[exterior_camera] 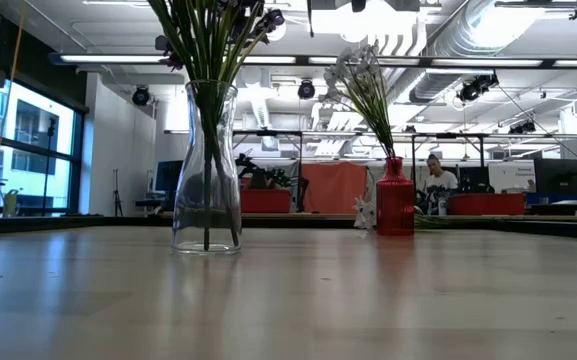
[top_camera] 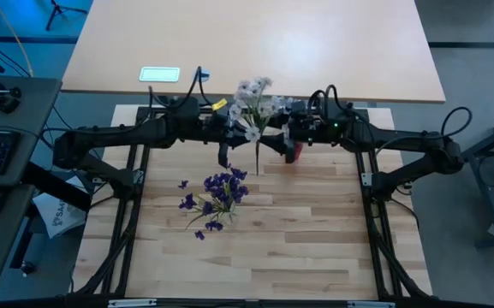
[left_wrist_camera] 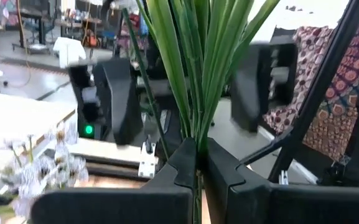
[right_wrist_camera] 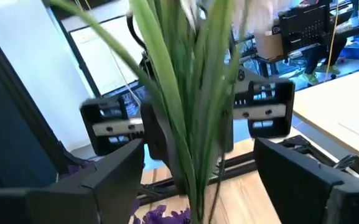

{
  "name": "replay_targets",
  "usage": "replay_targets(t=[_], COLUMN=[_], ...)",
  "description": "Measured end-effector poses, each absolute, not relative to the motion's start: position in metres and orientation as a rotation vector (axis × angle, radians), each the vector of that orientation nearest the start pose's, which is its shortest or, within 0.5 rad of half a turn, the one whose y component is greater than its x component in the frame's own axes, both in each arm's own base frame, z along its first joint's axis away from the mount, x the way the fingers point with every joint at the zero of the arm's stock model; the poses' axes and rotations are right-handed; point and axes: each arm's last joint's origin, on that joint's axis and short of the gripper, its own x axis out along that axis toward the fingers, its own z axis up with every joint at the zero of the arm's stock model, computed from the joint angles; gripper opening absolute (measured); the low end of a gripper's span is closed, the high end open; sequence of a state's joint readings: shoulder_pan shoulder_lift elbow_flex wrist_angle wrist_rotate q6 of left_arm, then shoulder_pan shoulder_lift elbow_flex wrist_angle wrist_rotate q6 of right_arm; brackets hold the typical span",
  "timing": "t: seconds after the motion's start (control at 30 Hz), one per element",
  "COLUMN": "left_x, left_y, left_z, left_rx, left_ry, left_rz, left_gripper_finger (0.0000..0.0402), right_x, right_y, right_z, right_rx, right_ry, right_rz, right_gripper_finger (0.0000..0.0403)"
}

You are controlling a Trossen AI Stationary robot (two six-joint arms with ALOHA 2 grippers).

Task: Sort flowers into vase by color
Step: Put the top left white flowers into the red vase

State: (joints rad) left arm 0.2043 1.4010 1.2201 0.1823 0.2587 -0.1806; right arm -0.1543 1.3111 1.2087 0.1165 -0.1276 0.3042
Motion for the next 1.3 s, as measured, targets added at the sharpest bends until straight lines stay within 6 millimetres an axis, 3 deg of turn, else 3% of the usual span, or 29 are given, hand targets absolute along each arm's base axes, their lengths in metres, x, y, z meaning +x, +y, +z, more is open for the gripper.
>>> replay_targets(t=[0.37, 0.87, 1.13, 1.3], left_x=[0.3210, 0.3213, 0.3213, 0.3209], left_y=[0.0591, 0.0566, 0.0564, 0.0585], left_z=[0.3762, 0.3749, 0.3750, 0.3746], left_rx=[-0.204, -0.182, -0.174, -0.164], left_ry=[0.003, 0.016, 0.014, 0.019], left_rz=[-0.021, -0.007, -0.012, -0.004], left_gripper_finger=[0.0000, 0.0000, 0.0001, 0.0010], right_x=[0.2966, 0.3042, 0.3038, 0.3038], right_y=[-0.0416, -0.0424, -0.0426, -0.0425], right_z=[0.3974, 0.3919, 0.3927, 0.3920], right_rx=[0.289, 0.299, 0.287, 0.278], right_ry=[-0.049, -0.041, -0.048, -0.040], right_rz=[0.007, 0.026, 0.021, 0.026], right_gripper_finger=[0.0184, 0.0119, 0.0013, 0.0020])
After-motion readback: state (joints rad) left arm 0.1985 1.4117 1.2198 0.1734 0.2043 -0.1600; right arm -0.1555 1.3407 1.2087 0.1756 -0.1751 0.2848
